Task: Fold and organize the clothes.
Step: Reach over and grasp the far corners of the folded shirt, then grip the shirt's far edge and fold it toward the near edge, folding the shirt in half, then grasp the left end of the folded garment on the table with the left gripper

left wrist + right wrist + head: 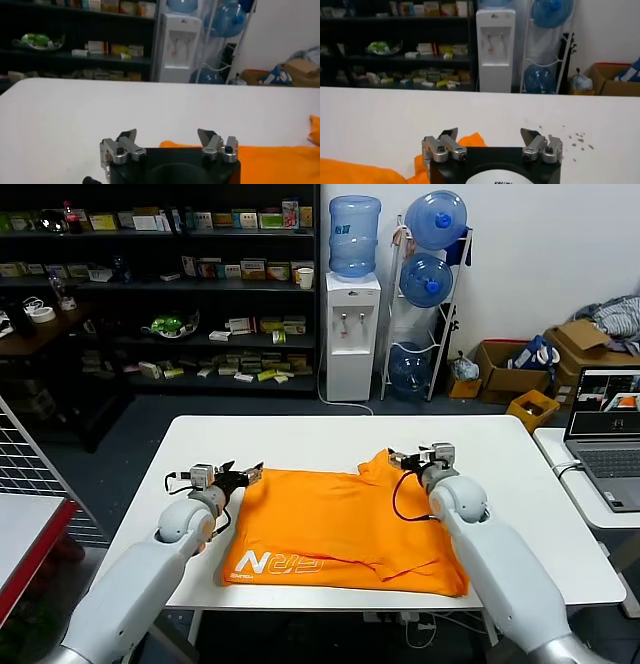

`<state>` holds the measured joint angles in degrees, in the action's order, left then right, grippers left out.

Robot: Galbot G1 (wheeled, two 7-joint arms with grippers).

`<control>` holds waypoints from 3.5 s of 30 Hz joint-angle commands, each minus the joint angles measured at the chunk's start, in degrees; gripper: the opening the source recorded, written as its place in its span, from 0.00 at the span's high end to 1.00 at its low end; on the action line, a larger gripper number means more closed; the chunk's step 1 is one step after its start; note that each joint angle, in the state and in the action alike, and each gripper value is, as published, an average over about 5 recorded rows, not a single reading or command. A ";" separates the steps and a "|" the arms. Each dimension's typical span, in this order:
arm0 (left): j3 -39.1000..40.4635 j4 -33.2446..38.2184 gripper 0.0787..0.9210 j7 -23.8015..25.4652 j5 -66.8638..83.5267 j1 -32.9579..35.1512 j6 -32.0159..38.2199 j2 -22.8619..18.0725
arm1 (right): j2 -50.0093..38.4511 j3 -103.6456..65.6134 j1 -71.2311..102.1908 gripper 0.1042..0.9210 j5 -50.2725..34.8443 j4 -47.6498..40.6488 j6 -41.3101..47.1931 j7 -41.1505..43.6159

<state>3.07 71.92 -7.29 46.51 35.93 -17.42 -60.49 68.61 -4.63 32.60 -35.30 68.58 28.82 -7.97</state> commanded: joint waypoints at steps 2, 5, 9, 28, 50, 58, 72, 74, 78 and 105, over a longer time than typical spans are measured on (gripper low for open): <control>6.17 -9.34 0.12 1.79 0.76 -7.45 -1.33 -1.28 | 3.78 3.84 -7.32 0.12 0.82 -12.08 0.88 1.30; 6.41 -9.32 0.12 1.71 0.62 -7.20 -1.35 -1.59 | 3.89 3.88 -7.10 0.12 0.94 -12.24 1.03 1.56; 6.61 -9.55 0.12 1.36 0.22 -7.19 -1.41 -2.21 | 4.07 3.96 -6.95 0.12 1.10 -12.62 1.09 1.74; 6.64 -9.85 0.41 0.69 -0.43 -6.25 -1.10 -2.76 | 4.89 4.24 -6.37 0.62 1.62 -13.89 0.58 2.86; 0.67 6.55 0.98 -1.27 -1.48 3.90 2.39 0.61 | -2.52 1.21 3.92 0.97 -2.47 7.46 -1.65 -0.86; -2.17 18.99 0.98 -5.66 -2.01 12.91 1.71 3.88 | -10.65 -2.55 16.22 0.97 -9.06 23.70 2.96 -4.60; -8.12 31.07 0.98 -6.82 -7.74 26.30 3.15 7.46 | -17.30 -9.58 34.93 0.97 -11.01 43.41 4.62 -7.82; -8.42 31.60 0.98 -7.22 -7.85 27.23 3.25 7.54 | -17.55 -10.61 36.64 0.97 -11.08 44.87 5.01 -8.26; -8.80 33.13 0.98 -8.14 -7.82 28.84 3.14 8.05 | -17.85 -12.54 40.45 0.97 -10.98 47.27 5.47 -8.71; -11.25 26.56 0.25 -6.56 -12.20 35.34 6.13 2.59 | -15.45 -20.40 49.93 0.19 -7.20 50.68 5.51 -5.35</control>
<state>-7.85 102.78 -14.38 35.79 69.90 -13.03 -55.61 52.66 -23.64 80.16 -43.27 118.05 34.33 -13.63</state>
